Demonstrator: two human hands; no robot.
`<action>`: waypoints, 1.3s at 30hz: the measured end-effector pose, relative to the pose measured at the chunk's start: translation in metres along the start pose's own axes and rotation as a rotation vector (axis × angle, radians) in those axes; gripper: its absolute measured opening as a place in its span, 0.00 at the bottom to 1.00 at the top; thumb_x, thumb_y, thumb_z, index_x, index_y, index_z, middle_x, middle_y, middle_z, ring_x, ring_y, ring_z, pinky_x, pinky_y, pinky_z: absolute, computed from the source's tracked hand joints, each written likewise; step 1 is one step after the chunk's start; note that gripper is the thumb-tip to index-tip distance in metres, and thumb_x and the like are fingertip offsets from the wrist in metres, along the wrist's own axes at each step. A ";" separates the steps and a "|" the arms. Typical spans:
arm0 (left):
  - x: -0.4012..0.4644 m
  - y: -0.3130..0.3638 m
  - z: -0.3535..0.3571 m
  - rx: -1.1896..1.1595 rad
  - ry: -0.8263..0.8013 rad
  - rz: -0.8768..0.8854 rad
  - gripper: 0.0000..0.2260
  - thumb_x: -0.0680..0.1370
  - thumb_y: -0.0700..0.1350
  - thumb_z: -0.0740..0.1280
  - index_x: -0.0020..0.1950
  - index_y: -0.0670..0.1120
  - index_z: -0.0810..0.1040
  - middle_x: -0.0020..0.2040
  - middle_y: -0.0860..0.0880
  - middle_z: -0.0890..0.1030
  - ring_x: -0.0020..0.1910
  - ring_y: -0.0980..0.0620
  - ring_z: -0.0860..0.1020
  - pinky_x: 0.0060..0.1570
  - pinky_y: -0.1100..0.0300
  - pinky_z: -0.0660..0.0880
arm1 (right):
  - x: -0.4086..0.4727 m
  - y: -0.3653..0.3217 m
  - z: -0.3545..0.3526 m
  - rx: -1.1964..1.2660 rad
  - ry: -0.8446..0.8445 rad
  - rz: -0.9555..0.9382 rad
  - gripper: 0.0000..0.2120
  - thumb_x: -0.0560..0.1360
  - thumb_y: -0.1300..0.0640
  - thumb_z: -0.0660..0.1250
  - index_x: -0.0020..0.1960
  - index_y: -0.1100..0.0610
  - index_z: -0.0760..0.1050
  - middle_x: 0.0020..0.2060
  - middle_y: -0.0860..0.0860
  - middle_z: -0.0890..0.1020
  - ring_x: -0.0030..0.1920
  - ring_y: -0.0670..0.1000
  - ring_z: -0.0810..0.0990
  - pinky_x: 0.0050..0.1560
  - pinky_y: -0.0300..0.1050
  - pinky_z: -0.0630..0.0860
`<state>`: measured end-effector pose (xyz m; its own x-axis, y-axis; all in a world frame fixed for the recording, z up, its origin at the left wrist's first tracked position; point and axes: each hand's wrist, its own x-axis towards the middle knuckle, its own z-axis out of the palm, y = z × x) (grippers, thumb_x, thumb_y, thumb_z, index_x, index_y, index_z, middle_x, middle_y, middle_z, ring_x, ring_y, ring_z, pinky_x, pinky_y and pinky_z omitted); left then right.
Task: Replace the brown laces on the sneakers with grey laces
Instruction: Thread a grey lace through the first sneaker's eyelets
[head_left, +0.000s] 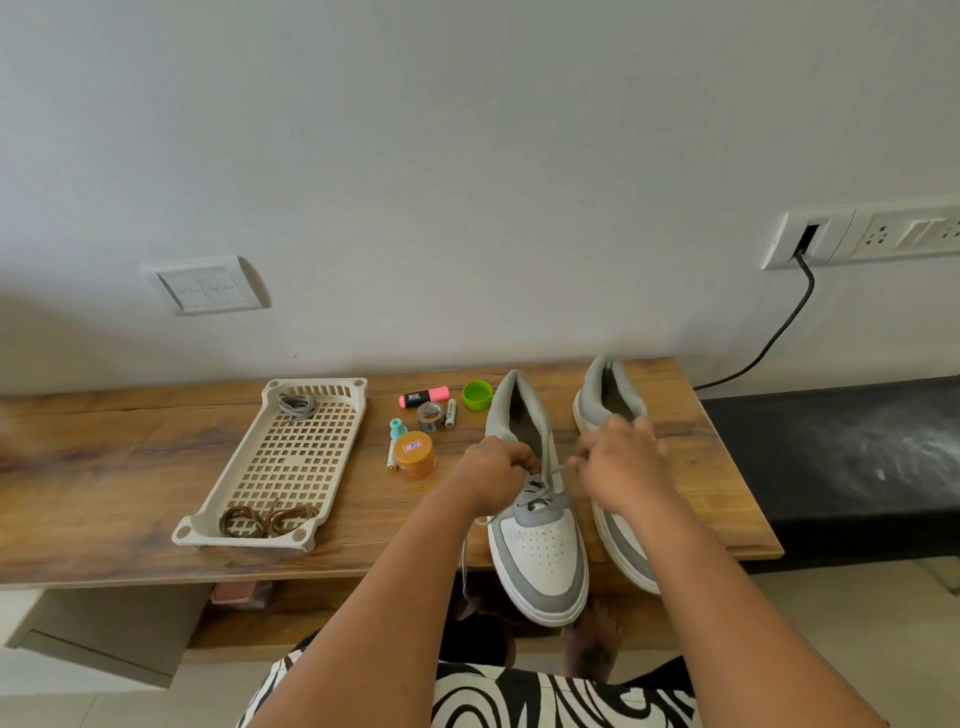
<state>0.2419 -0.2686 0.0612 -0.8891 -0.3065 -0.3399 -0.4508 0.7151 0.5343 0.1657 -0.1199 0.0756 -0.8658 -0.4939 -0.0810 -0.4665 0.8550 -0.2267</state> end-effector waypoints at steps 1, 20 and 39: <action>0.000 -0.001 -0.001 -0.004 -0.009 0.001 0.17 0.80 0.39 0.56 0.59 0.53 0.80 0.61 0.44 0.73 0.63 0.43 0.70 0.63 0.49 0.71 | 0.000 0.007 -0.008 -0.091 0.071 0.055 0.11 0.80 0.48 0.61 0.58 0.49 0.78 0.54 0.49 0.71 0.61 0.54 0.65 0.60 0.52 0.65; 0.002 0.000 -0.003 -0.012 -0.046 0.011 0.15 0.79 0.39 0.57 0.58 0.52 0.79 0.50 0.46 0.77 0.41 0.53 0.73 0.38 0.61 0.68 | 0.001 0.021 -0.013 0.042 0.104 0.016 0.13 0.79 0.46 0.62 0.60 0.48 0.77 0.58 0.49 0.73 0.61 0.53 0.66 0.60 0.51 0.68; 0.006 -0.003 -0.004 -0.051 0.002 0.015 0.16 0.79 0.36 0.58 0.51 0.53 0.81 0.52 0.45 0.80 0.42 0.50 0.76 0.39 0.61 0.72 | -0.002 0.001 -0.002 0.230 -0.092 -0.064 0.13 0.76 0.44 0.68 0.58 0.48 0.79 0.54 0.50 0.72 0.61 0.55 0.71 0.63 0.53 0.71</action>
<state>0.2375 -0.2757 0.0605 -0.8960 -0.2968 -0.3303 -0.4406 0.6868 0.5780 0.1670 -0.1179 0.0771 -0.8105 -0.5674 -0.1454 -0.4572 0.7680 -0.4485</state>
